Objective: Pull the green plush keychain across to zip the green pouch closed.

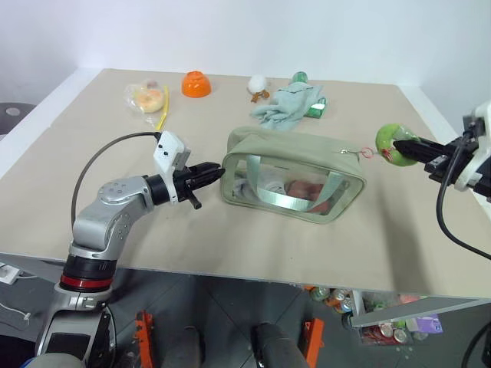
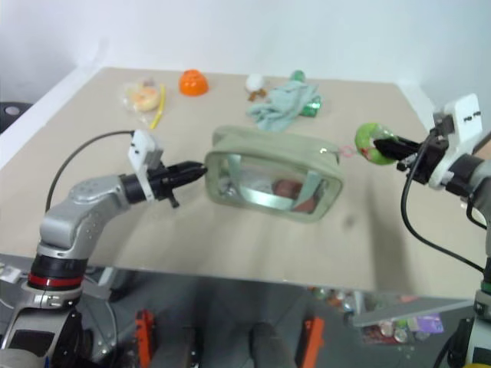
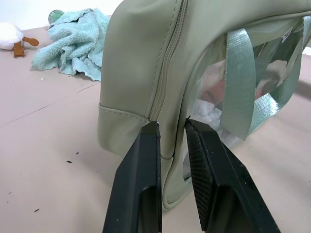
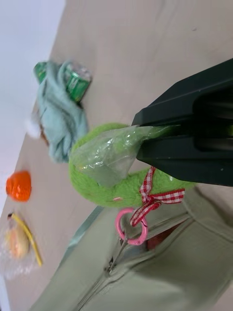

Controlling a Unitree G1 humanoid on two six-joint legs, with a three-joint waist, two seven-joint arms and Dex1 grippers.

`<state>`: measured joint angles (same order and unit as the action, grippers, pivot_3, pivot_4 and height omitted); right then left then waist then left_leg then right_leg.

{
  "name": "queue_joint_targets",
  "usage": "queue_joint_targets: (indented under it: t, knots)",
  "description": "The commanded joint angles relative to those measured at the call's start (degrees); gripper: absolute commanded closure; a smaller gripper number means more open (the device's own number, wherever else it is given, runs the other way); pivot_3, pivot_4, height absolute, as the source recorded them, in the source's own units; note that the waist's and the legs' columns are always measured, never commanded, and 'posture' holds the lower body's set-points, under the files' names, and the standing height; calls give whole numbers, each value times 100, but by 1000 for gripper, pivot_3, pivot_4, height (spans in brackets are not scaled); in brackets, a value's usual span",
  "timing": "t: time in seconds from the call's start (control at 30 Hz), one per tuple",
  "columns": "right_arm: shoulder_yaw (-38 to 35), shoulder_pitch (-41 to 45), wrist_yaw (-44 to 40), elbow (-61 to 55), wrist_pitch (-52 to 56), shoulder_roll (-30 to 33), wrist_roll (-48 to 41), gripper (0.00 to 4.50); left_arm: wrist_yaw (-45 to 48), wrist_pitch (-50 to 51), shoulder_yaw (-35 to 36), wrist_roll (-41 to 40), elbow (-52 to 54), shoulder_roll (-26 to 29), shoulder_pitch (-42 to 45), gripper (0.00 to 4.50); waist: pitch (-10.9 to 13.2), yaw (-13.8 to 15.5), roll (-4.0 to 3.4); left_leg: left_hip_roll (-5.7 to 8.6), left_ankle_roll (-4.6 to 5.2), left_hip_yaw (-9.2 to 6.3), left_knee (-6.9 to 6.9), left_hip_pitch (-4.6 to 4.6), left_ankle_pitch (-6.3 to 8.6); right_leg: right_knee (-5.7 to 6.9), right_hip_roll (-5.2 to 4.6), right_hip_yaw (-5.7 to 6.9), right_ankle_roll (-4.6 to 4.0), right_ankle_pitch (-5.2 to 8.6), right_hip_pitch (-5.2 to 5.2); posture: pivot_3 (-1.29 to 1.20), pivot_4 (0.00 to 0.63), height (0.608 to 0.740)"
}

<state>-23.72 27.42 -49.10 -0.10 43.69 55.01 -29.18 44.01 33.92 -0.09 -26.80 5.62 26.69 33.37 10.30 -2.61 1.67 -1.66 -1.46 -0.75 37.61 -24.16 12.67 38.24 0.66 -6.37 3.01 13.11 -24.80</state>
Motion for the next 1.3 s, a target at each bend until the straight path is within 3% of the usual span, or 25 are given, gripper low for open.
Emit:
queue_joint_targets:
  t: [0.03,0.43,0.53,0.77,0.97,1.07,1.3]
  knots:
    - [-510,-343,412,-554,119,-149,-146,4486,-13,-20,92,-17,151,69,76,3629,0,-1,0,0,0,0,0,2,-2,0,0,0,2,-1,2,0,150,740]
    - [-1252,-759,1322,-663,79,-98,3,4486,6,1,68,-21,182,88,58,3629,0,-3,-1,3,4,1,3,42,-11,-3,0,-2,37,11,48,0,150,740]
    - [-1180,-990,1340,-942,172,33,90,4486,10,-10,61,-17,186,94,58,3629,0,-4,-1,3,5,1,3,44,-12,-3,-1,-3,39,12,52,0,150,740]
    - [-630,-959,1652,-1719,441,-639,-316,4486,108,-101,-27,-55,227,36,139,3629,-1,-28,0,-3,5,6,1,65,-11,-3,6,-9,37,10,64,0,150,740]
    - [-338,-777,1811,-1783,469,-841,-397,4486,290,39,258,-388,468,186,288,3629,1,-13,-3,1,9,12,-2,69,-14,-3,2,-13,37,11,68,0,150,740]
    - [-270,-681,1845,-1687,444,-884,-405,4500,352,310,447,-678,525,367,267,2885,1,-14,-3,0,9,12,-5,68,-14,-7,2,-13,40,13,67,0,150,740]
    - [-120,-630,1780,-1653,357,-850,-387,4500,643,-79,418,-480,341,792,484,442,1,-14,-3,-1,9,12,-12,70,-14,-7,4,-12,39,14,64,0,150,740]
